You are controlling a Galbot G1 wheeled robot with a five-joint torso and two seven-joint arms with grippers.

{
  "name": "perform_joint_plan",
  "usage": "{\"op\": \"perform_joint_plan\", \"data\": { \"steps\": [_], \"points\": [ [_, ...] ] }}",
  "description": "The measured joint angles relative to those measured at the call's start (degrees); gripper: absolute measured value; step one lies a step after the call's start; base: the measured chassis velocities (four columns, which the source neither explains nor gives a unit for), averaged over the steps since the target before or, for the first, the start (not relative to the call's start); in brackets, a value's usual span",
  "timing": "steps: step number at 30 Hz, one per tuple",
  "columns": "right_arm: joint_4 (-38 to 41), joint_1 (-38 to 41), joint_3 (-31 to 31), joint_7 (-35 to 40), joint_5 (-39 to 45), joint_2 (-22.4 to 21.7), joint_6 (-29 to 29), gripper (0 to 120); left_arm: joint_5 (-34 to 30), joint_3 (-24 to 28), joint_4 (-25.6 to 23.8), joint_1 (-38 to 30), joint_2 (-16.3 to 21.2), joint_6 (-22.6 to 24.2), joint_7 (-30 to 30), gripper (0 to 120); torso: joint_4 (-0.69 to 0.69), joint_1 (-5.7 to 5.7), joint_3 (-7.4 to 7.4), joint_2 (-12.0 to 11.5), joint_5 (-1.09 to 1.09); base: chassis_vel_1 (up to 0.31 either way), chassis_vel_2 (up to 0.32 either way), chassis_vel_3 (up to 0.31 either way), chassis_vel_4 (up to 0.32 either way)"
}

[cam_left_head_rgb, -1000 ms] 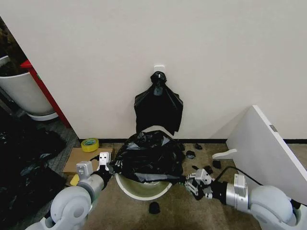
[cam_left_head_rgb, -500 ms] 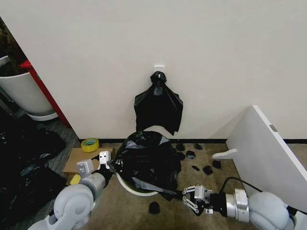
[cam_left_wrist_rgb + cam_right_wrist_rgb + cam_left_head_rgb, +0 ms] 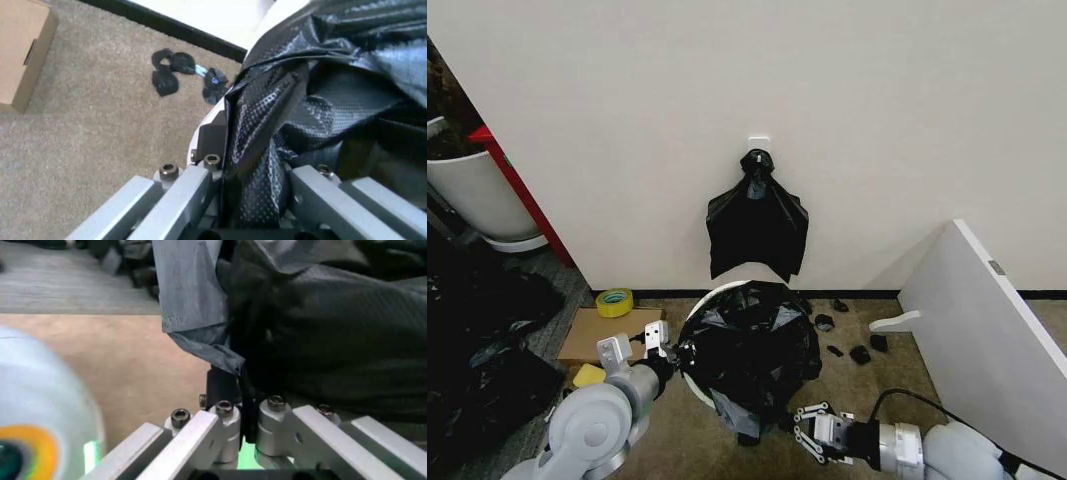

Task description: Place the garbage bag over the trash bin.

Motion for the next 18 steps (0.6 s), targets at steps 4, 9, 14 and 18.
{"op": "perform_joint_plan", "data": {
  "steps": [4,9,14,18],
  "points": [
    [-0.03,-0.20,-1.86,1.44,-5.81,1.74,-0.77,0,-1.27,0.27,0.00,-0.51,-0.41,-0.39,-2.42,1,-0.01,0.00,0.00,0.00,0.00,0.000,0.000,0.000,0.000],
    [-1.33,-0.42,-3.32,3.07,-10.44,3.39,-2.33,0,-1.93,0.50,0.15,-0.73,-0.94,-0.79,-3.85,1,-0.01,0.00,0.00,0.00,0.00,0.000,0.000,0.000,0.000],
    [-3.58,0.10,-3.70,4.82,-17.52,5.11,-3.13,0,-2.21,0.77,0.05,-0.62,-1.33,-0.75,-4.40,1,-0.01,0.00,0.00,0.00,0.00,0.000,0.000,0.000,0.000],
    [-4.36,0.15,-5.34,10.37,-17.93,5.99,-6.24,0,-2.35,0.82,-0.85,0.03,-1.27,-0.20,-4.40,1,-0.01,0.00,0.00,0.00,0.01,0.000,0.000,0.000,0.000]
  ]
}}
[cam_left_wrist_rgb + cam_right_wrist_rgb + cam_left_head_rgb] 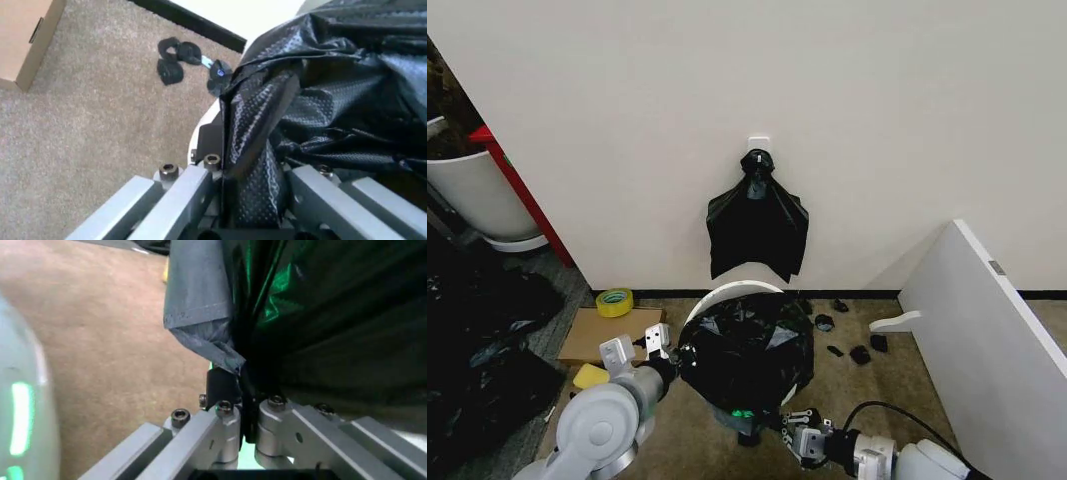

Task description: Place the garbage bag over the trash bin.

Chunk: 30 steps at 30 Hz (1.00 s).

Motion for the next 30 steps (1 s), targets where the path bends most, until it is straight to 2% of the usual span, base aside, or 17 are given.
{"op": "perform_joint_plan", "data": {
  "steps": [4,6,9,12,13,16,18,20,22,25,29,30],
  "points": [
    [-0.22,-0.69,-0.06,2.98,0.29,0.06,-1.37,0,-0.30,-0.04,-0.35,0.27,0.04,0.15,0.03,1,0.00,0.00,0.00,0.00,0.00,0.000,0.000,0.000,0.000],
    [-0.05,-1.70,0.67,3.39,0.74,-0.15,-1.16,5,-0.36,-0.12,-0.28,0.26,0.04,0.17,0.03,1,0.00,0.00,0.00,0.00,0.00,0.000,0.000,0.000,0.000],
    [1.22,-4.34,2.62,3.33,1.12,-0.97,1.06,20,-0.48,-0.40,0.51,0.10,0.08,0.21,0.00,1,0.00,0.00,0.00,0.00,-0.01,0.000,0.000,0.000,0.000],
    [1.41,-4.73,2.90,3.29,1.12,-1.12,1.45,22,-0.49,-0.45,0.70,0.04,0.09,0.21,-0.02,1,0.00,0.00,0.00,0.00,0.00,0.000,0.000,0.000,0.000],
    [2.35,-7.36,4.58,3.23,1.13,-2.12,4.44,33,-0.61,-0.66,1.47,-0.22,0.23,0.16,-0.17,1,-0.01,0.00,0.00,0.00,-0.02,0.000,0.000,0.000,0.000],
    [2.73,-9.70,6.21,2.84,1.19,-2.65,8.62,43,-0.83,-0.92,2.12,-0.63,0.43,-0.03,-0.24,1,-0.01,0.00,0.00,0.00,-0.01,0.000,0.000,0.000,0.000],
    [2.75,-10.68,7.62,-1.01,1.69,-2.72,13.78,53,-0.96,-1.12,2.81,-1.13,0.60,-0.34,-0.31,1,0.00,0.00,0.00,0.00,0.00,0.000,0.000,0.000,0.000],
    [2.81,-11.06,8.11,-2.29,1.71,-2.70,14.86,56,-0.99,-1.18,3.04,-1.32,0.67,-0.47,-0.39,1,0.00,0.00,0.00,0.00,0.00,0.000,0.000,0.000,0.000],
    [3.28,-12.38,9.91,-7.01,2.58,-2.67,18.23,67,-1.04,-1.40,3.65,-1.83,0.90,-0.89,-0.61,1,0.00,0.00,0.00,0.00,-0.01,0.000,0.000,0.000,0.000],
    [4.17,-14.41,12.26,-10.16,3.62,-2.96,20.73,79,-1.17,-1.78,4.48,-2.51,1.42,-1.46,-0.82,1,0.00,0.00,0.00,0.00,0.00,0.000,0.000,0.000,0.000],
    [5.32,-15.79,13.79,-9.90,4.76,-3.22,20.92,86,-1.03,-1.86,4.81,-2.80,1.64,-1.69,-0.88,1,-0.01,0.00,0.00,0.00,0.00,0.000,0.000,0.000,0.000],
    [6.31,-16.56,14.61,-9.12,5.78,-3.38,20.86,94,-0.59,-1.87,4.98,-2.91,1.74,-1.77,-0.84,1,-0.01,0.00,0.00,-0.01,0.00,0.000,0.000,0.000,0.000]
  ]
}}
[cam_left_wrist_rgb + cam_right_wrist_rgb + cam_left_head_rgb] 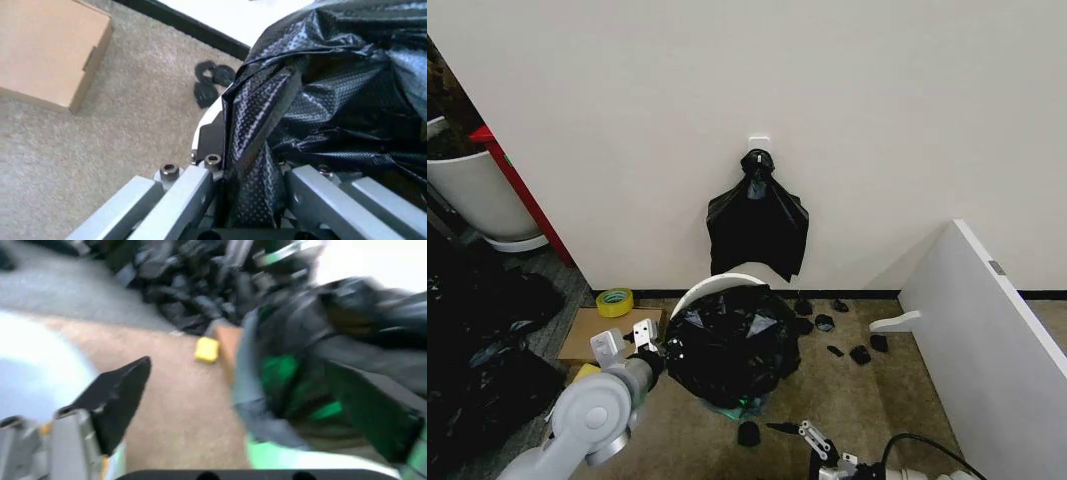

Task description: Place the garbage bag over the trash bin.

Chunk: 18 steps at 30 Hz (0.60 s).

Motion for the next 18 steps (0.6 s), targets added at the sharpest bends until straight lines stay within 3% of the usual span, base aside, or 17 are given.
{"op": "perform_joint_plan", "data": {
  "steps": [7,11,12,13,15,18],
  "points": [
    [4.39,-1.49,2.94,4.80,2.95,-0.39,-2.19,100,1.93,0.19,0.16,0.02,0.31,0.34,0.92,1,0.00,0.00,0.00,0.00,-0.01,0.000,0.000,0.000,0.000],
    [9.86,-0.77,4.77,12.00,5.30,-1.09,-8.02,100,6.52,0.84,-0.73,0.90,0.76,1.19,4.31,1,0.00,0.00,0.00,0.00,-0.02,0.000,0.000,0.000,0.000],
    [12.33,0.61,4.60,16.84,6.07,-1.74,-12.41,100,7.98,1.13,-1.48,1.29,0.97,1.73,5.50,1,0.00,0.00,0.00,0.00,0.00,0.000,0.000,0.000,0.000],
    [15.96,4.80,3.70,22.43,6.69,-3.00,-24.50,100,10.50,1.92,-3.08,1.62,1.34,2.84,6.31,1,0.01,0.00,0.00,0.00,0.00,0.000,0.000,0.000,0.000],
    [16.82,7.35,2.51,22.04,3.28,-4.27,-29.49,100,11.78,2.51,-3.82,1.56,1.53,3.44,6.17,1,0.01,0.00,0.00,0.00,0.00,0.000,0.000,0.000,0.000],
    [17.10,8.52,1.13,19.84,0.14,-5.06,-31.52,100,12.40,3.21,-4.32,1.56,1.56,3.63,5.77,1,0.00,0.00,0.00,0.00,0.00,0.000,0.000,0.000,0.000]
  ]
}}
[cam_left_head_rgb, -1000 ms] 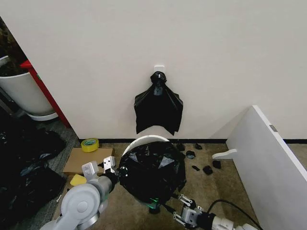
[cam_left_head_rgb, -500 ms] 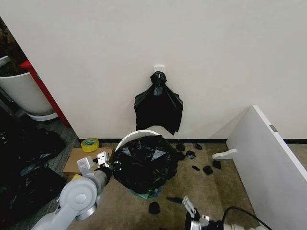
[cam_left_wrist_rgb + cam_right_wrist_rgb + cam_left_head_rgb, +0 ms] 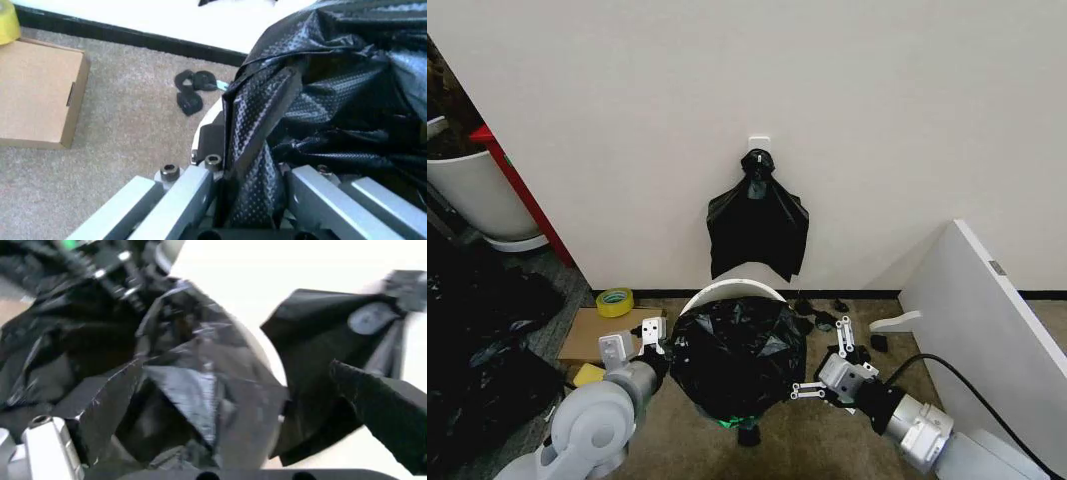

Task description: Place the garbage bag over the trash bin.

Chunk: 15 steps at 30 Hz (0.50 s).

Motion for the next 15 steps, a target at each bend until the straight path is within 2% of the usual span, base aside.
{"op": "perform_joint_plan", "data": {
  "steps": [4,10,14,15],
  "points": [
    [-0.79,1.49,-2.05,-3.83,-6.89,0.69,-0.76,100,0.70,0.68,-0.65,0.25,-0.52,0.68,-0.39,1,0.00,0.00,0.00,0.00,0.00,0.000,0.000,0.000,0.000],
    [-1.71,2.11,-3.14,-3.53,-11.33,2.66,-1.07,99,0.81,1.06,-0.67,0.21,-0.84,1.12,-0.45,1,-0.01,0.00,0.00,0.00,0.01,0.000,0.000,0.000,0.000],
    [-2.66,2.42,-3.34,-3.32,-16.01,3.10,-0.40,91,0.90,1.19,-0.71,0.22,-1.15,1.20,-0.49,1,0.00,0.00,0.00,0.00,0.00,0.000,0.000,0.000,0.000],
    [-2.93,2.54,-3.36,-3.37,-18.36,3.26,0.09,85,0.93,1.22,-0.73,0.22,-1.26,1.22,-0.51,1,0.00,0.00,0.00,0.00,0.00,0.000,0.000,0.000,0.000]
  ]
}}
